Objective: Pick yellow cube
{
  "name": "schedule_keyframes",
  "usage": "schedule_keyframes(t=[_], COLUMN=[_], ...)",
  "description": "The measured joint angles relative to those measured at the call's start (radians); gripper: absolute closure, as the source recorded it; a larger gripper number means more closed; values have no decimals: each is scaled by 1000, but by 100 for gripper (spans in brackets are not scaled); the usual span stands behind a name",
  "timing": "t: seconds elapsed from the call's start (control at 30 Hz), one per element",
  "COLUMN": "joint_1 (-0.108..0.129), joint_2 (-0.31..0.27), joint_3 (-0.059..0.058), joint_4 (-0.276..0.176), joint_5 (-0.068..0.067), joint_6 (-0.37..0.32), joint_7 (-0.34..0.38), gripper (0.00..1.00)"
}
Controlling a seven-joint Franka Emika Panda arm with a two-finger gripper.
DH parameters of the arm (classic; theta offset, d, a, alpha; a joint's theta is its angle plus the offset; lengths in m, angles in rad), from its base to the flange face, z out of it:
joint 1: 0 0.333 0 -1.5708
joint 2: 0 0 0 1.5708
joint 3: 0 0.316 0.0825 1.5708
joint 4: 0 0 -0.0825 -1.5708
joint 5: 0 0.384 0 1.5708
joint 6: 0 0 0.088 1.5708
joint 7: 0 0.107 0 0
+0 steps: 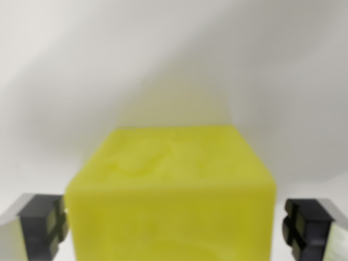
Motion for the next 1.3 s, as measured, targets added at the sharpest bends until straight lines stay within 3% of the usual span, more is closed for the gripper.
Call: schedule_keyframes(t=[0.17,0.2,0.4,1.3], joint_1=[-1,-2,-3,2], joint_2=[14,14,-4,-227], joint_3=[0,1,2,1], joint_4=[4,5,0,-47], joint_5=[-4,-6,-6,12], joint_6=[10,10,-3,-180], joint_7=[3,5,5,-9], gripper=[0,100,100,100])
